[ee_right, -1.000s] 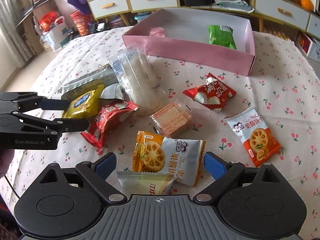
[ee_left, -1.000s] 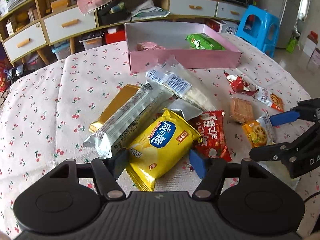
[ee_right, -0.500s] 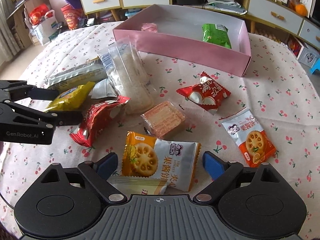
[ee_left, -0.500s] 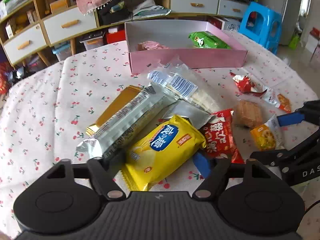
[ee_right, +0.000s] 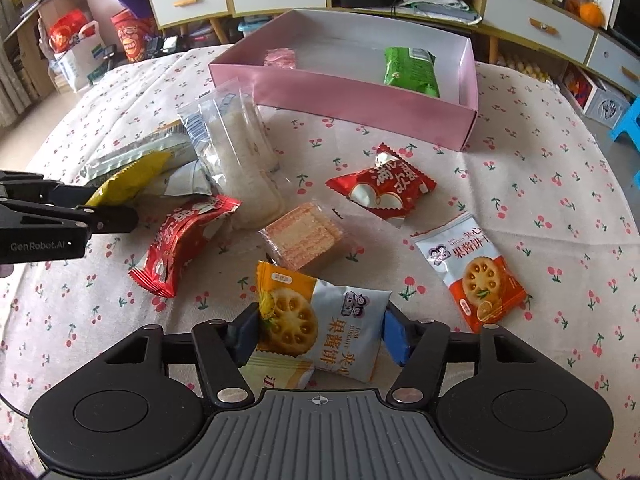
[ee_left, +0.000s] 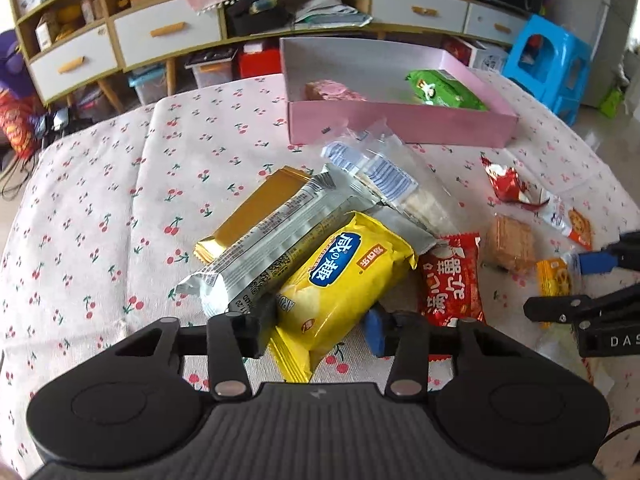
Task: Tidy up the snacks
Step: 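Grasp the yellow biscuit pack with the left tool while the right tool grasps the orange cracker packet, then carry both packets into the pink box and release them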
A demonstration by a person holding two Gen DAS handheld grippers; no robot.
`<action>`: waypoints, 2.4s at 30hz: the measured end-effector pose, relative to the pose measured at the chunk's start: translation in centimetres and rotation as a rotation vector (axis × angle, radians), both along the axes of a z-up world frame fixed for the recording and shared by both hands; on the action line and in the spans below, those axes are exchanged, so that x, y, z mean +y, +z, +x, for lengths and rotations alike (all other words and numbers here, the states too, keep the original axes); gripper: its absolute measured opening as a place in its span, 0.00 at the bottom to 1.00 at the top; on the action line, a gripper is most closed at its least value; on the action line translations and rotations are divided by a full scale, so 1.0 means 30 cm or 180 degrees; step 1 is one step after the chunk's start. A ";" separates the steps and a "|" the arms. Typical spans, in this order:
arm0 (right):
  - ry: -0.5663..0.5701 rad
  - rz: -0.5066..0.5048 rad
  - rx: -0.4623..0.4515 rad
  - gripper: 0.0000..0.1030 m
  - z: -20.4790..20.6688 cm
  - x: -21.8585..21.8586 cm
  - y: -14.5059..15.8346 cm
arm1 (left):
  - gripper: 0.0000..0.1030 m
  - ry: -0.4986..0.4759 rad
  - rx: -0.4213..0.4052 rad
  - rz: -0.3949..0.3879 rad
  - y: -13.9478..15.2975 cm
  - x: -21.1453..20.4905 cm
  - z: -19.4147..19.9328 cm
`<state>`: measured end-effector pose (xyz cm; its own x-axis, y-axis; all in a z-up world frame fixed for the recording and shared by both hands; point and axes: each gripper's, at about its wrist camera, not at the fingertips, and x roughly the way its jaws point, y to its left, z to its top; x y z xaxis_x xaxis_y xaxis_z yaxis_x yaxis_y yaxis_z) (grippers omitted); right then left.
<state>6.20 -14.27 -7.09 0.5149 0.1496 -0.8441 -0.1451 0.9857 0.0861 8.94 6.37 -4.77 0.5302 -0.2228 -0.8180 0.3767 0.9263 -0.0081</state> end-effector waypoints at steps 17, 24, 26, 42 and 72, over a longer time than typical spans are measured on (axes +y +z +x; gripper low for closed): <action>-0.0113 0.0423 0.0028 0.60 -0.002 -0.060 0.089 | 0.37 0.0265 0.0251 -0.0383 0.067 0.039 -0.009; -0.0204 0.0622 -0.0062 0.60 0.000 -0.090 0.150 | 0.37 0.0292 0.0254 -0.0556 0.108 0.045 -0.022; -0.0241 0.0675 -0.0096 0.60 0.006 -0.101 0.168 | 0.37 0.0304 0.0235 -0.0606 0.122 0.045 -0.027; -0.0590 0.1033 -0.0380 0.60 0.113 -0.155 0.281 | 0.36 0.0442 0.0095 -0.0921 0.199 -0.011 0.051; -0.1159 0.1888 -0.0637 0.60 0.450 -0.283 0.165 | 0.36 0.0674 -0.0053 -0.1309 0.127 -0.195 0.363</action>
<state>19.71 -22.77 -2.15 0.7554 0.3428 -0.5584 0.1145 0.7700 0.6277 19.84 0.53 -0.96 0.6114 -0.4123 -0.6754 0.1828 0.9040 -0.3865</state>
